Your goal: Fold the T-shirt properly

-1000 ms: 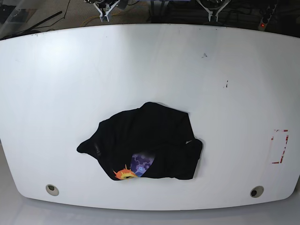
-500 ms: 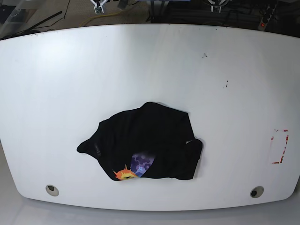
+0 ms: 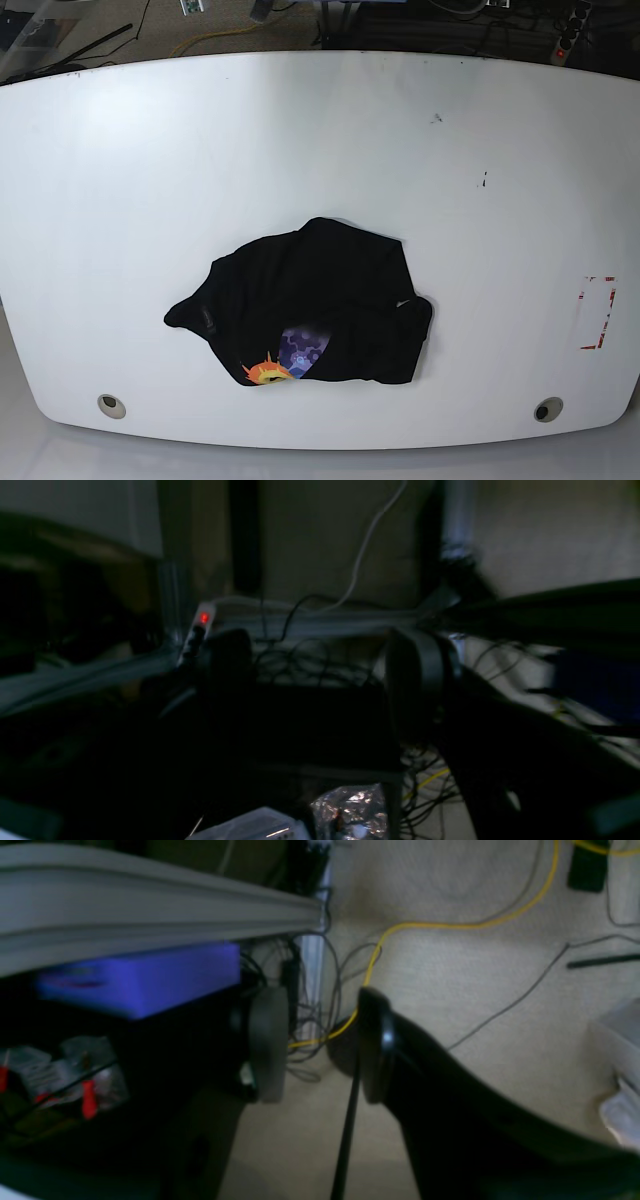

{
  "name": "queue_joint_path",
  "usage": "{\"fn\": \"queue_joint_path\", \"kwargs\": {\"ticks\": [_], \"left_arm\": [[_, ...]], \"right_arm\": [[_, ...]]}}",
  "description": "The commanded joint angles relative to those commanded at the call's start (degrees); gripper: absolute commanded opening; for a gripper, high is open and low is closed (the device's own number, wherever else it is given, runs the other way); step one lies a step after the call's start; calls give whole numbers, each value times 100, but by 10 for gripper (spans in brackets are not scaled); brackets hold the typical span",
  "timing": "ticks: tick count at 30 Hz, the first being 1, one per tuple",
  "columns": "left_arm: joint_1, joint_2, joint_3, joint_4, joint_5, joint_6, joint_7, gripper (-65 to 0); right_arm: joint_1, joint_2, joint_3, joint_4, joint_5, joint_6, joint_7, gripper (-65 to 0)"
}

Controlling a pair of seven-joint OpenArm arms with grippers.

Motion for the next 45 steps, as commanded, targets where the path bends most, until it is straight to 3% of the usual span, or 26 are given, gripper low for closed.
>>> {"fn": "queue_joint_path", "kwargs": {"ticks": [4, 10, 16, 20, 24, 29, 33, 39, 45], "left_arm": [[308, 18, -255, 721, -290, 0, 0, -267], [413, -35, -615, 1451, -1336, 0, 0, -267], [-176, -18, -686, 1530, -1380, 0, 0, -262], [-519, -35, -651, 1547, -1380, 0, 132, -165], [-923, -44, -651, 1538, -1380, 0, 396, -131], [-1380, -70, -659, 1538, -1380, 0, 738, -131], [-1565, -369, -642, 1556, -1380, 0, 879, -131], [-1793, -396, -686, 1538, -1380, 0, 1055, -131], [-1767, -396, -686, 1556, -1380, 0, 1055, -131]], "right_arm": [[-325, 9, 53, 721, 167, 0, -9, -426], [-185, -9, 220, 1495, 343, 0, -9, -426], [721, -35, 237, 1662, 343, 0, -18, -426], [1310, -70, 211, 1662, 369, -9, -35, -419], [1925, -158, 237, 1785, 756, 0, -721, -400], [2673, -123, 475, 1793, 1556, -18, -1776, -243], [3481, -158, 993, 1618, 2435, -53, -2778, -151], [4695, -158, 1618, 615, 2910, -53, -3666, -147], [5644, -123, 1626, -932, 2901, -62, -3754, -147]]}}
